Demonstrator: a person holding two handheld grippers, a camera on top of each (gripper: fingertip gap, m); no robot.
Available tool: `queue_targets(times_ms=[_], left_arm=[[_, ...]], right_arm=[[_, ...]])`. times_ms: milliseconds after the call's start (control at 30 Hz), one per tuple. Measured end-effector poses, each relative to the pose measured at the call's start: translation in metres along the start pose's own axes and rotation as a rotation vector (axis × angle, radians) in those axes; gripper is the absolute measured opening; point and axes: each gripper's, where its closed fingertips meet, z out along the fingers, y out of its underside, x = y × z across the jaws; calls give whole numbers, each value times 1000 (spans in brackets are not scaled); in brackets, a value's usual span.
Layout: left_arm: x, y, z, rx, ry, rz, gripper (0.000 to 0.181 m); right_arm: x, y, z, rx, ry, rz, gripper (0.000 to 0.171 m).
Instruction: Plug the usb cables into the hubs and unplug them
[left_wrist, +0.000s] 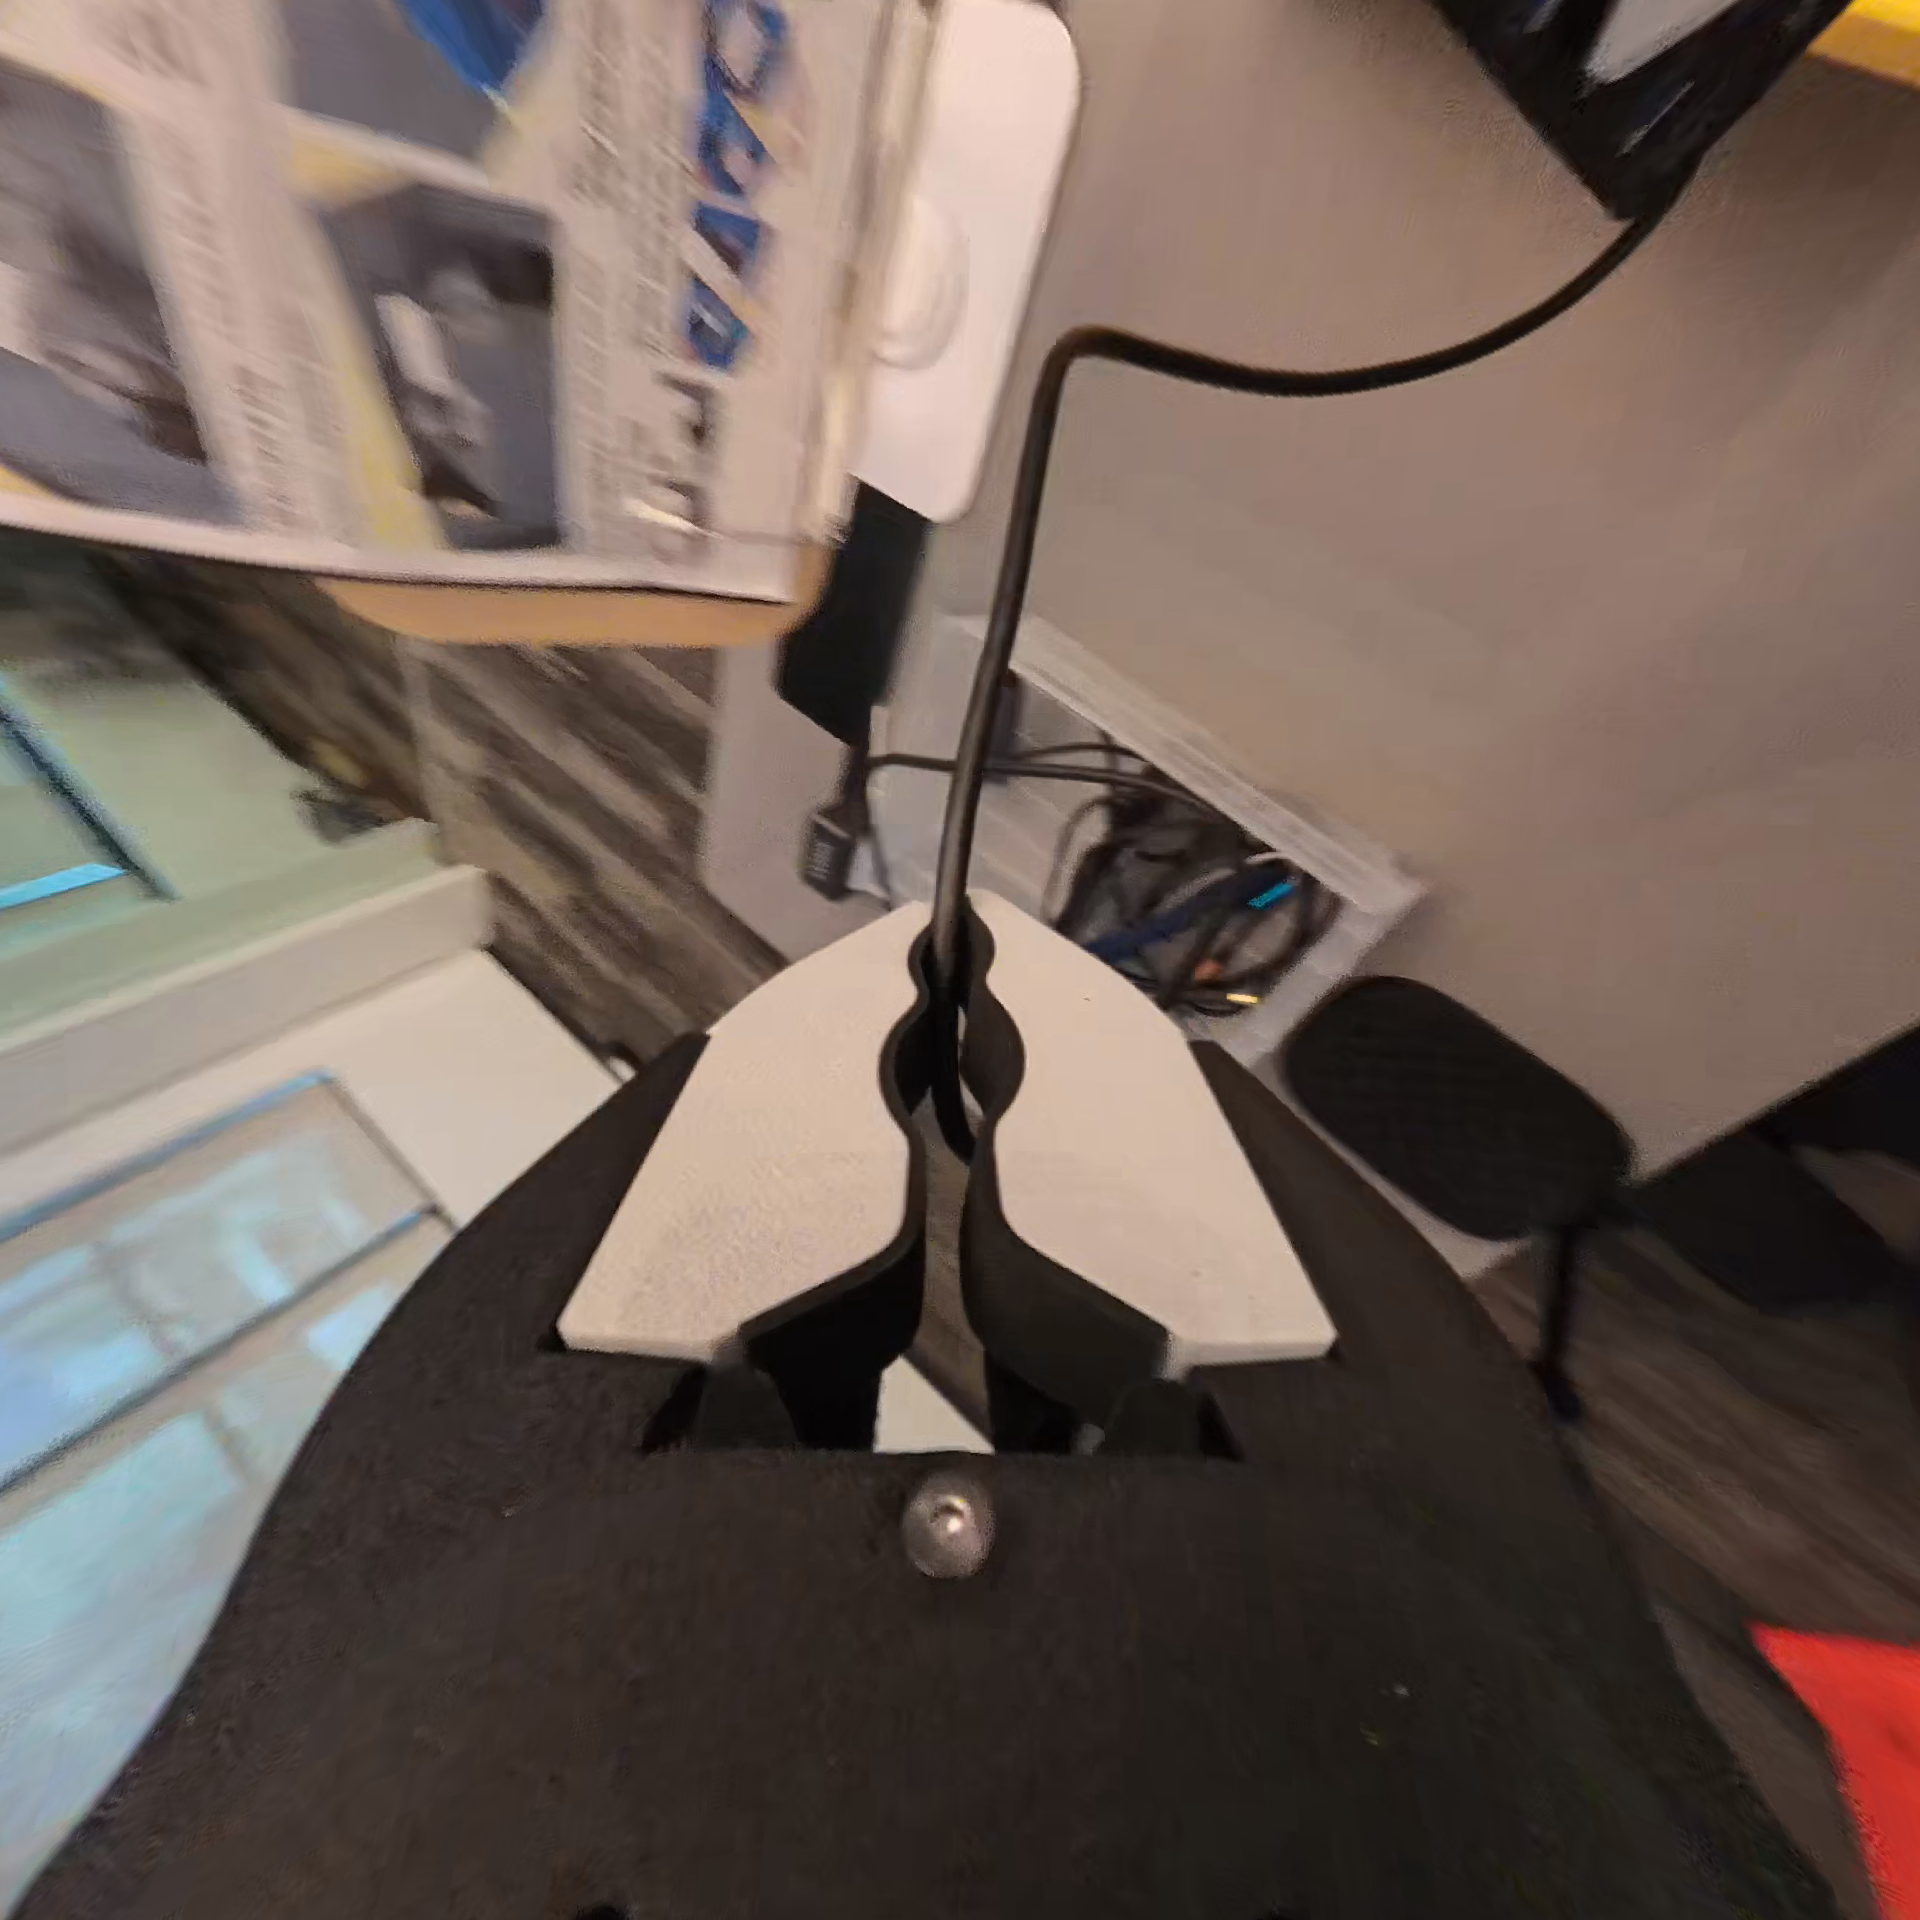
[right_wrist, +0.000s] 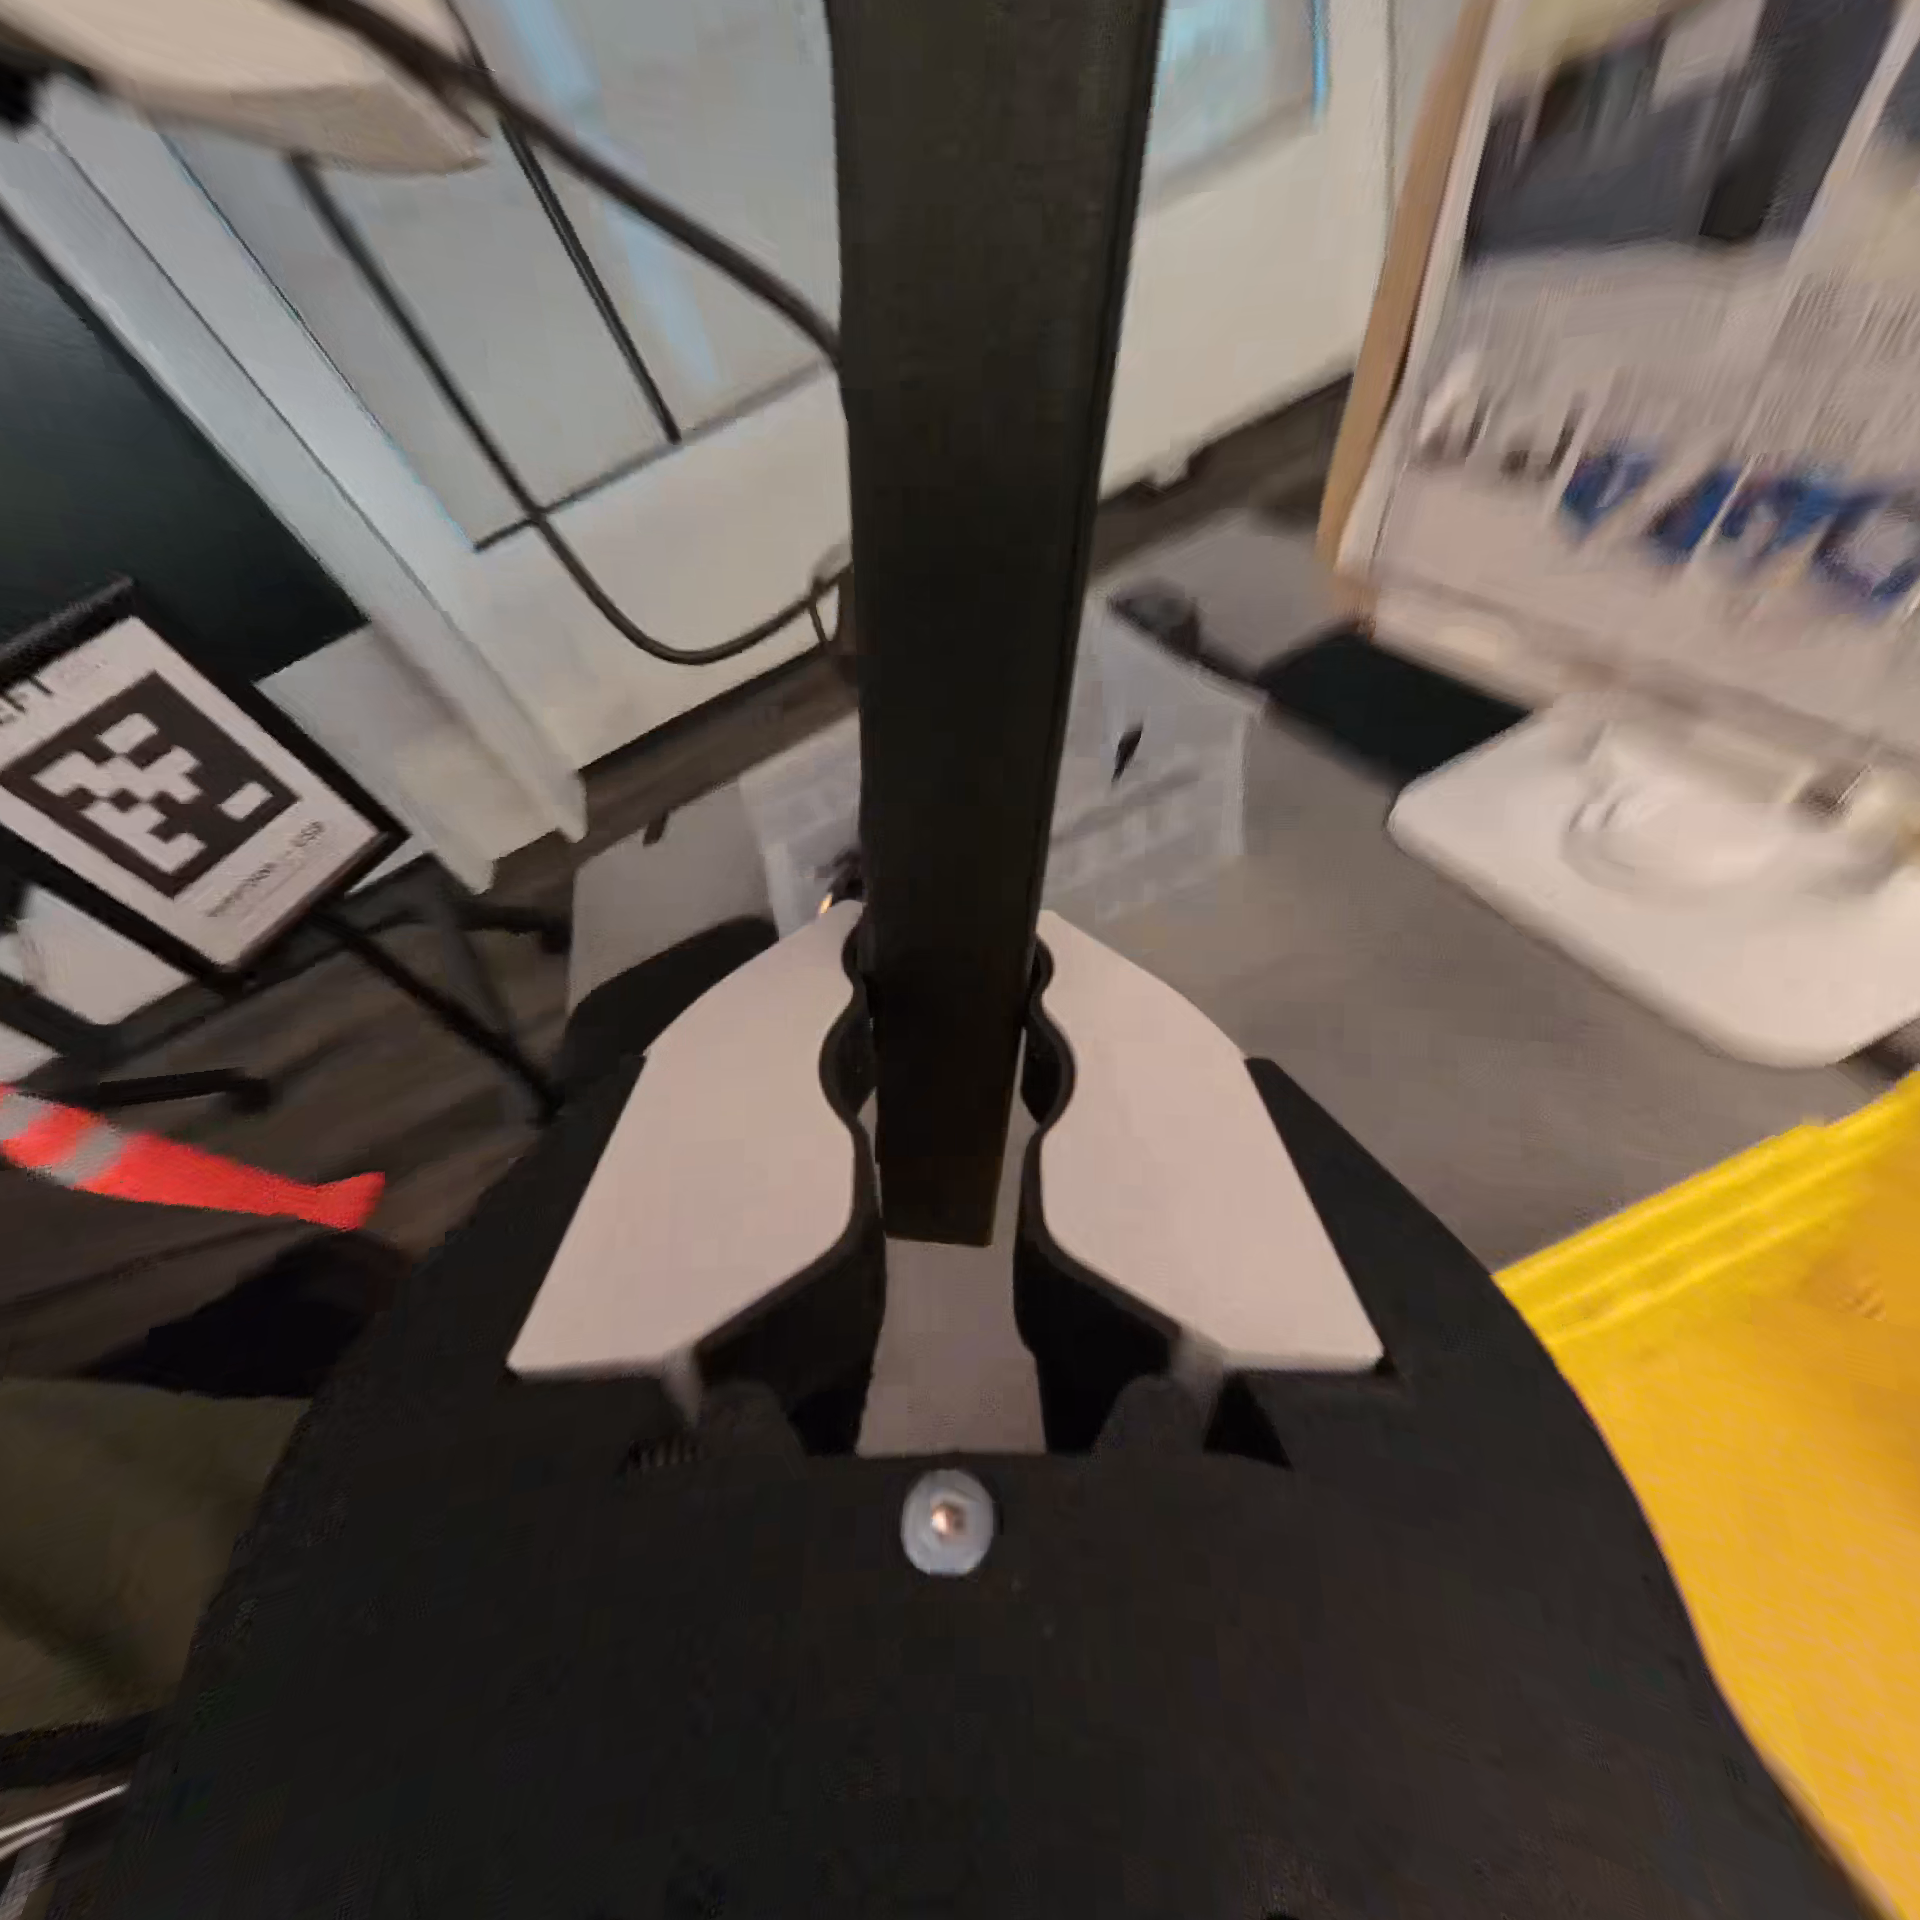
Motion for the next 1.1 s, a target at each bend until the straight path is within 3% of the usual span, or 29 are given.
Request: queue_targets(times_ms=[100, 233, 467, 933, 1100], left_arm=[[41, 18, 51, -89, 140, -48, 0], [78, 40, 101, -182, 188, -15, 0], [89, 57, 125, -219, 219, -14, 0], [111, 55, 142, -263, 225, 57, 0], [107, 55, 146, -238, 230, 30, 0]], right_arm=[[20, 51, 35, -250, -18, 148, 25], [26, 113, 66, -540, -35, 217, 25], [32, 173, 88, -813, 73, 242, 26], [57, 205, 84, -1001, 304, 161, 33], [63, 183, 79, -905, 301, 170, 34]])
